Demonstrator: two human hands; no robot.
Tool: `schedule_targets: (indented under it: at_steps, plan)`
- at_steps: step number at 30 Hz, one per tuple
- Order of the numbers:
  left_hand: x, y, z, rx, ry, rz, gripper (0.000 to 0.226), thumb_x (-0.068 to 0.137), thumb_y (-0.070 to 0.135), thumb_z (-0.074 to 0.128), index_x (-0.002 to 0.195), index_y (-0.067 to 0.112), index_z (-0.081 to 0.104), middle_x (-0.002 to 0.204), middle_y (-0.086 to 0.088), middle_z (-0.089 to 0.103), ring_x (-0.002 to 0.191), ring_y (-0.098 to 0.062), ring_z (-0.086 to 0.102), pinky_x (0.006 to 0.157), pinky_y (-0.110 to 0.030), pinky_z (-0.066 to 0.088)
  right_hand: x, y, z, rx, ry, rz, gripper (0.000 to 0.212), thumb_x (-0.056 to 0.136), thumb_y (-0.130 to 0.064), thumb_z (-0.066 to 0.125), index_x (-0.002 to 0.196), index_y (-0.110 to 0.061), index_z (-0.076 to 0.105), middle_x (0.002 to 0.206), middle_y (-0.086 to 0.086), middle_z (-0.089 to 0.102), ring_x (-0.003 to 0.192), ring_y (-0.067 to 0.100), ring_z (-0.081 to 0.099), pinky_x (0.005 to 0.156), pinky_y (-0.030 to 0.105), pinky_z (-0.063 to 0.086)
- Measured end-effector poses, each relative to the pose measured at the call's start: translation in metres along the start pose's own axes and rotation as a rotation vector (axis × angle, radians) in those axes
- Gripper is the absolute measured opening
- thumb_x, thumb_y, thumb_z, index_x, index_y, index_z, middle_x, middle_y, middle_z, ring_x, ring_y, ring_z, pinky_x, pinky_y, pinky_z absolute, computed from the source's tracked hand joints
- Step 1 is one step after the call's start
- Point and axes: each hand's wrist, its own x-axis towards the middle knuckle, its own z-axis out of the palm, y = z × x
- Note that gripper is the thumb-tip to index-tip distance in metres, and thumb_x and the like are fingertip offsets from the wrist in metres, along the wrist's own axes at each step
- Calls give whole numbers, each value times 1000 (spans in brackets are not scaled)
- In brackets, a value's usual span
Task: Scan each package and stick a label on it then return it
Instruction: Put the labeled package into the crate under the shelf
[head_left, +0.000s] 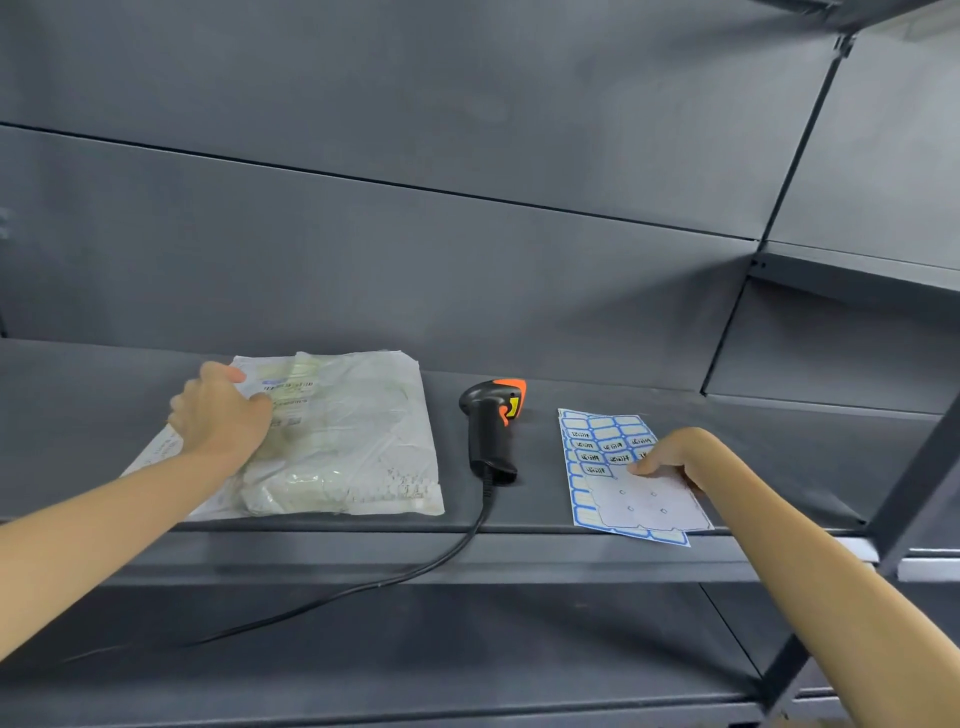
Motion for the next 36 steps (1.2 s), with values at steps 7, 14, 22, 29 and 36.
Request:
schedule_targets:
  at_steps: [7,14,22,29,36]
  plan:
    - [-6,3,4,-74,-228,75,33,88,12,59,121,7,51,118,-14,58,108,-34,53,96,-43,42,-17,-14,-10,496,155,-288,50,74,-8,80,117,7,61,119,26,63,107,37,63,97,52,48]
    - [-9,17,4,-110,-275,205,39,90,24,59,124,7,51,125,-8,55,115,-28,52,96,-39,42,-90,-93,-3,950,-142,-783,38,84,2,65,121,0,61,116,19,67,105,34,65,93,46,52]
    - [-12,45,-17,-709,-370,-24,42,101,40,37,91,10,64,91,-6,66,82,-21,58,72,-32,44,-141,-176,63,1016,-432,-905,33,85,-1,66,119,-3,64,114,13,70,103,30,68,88,43,55]
    - [-16,42,-47,-985,-529,-200,14,90,9,62,102,4,64,97,-15,70,67,-19,67,51,-22,53,-157,-210,102,771,-177,-924,30,85,-10,71,113,0,67,114,15,69,99,29,68,91,41,54]
    - [-18,27,-52,-1055,-470,-224,18,89,1,63,103,3,53,90,-13,69,67,-19,68,58,-28,56,-175,-225,145,479,483,-1027,39,90,-35,63,124,-18,57,120,3,52,110,20,38,94,31,37]
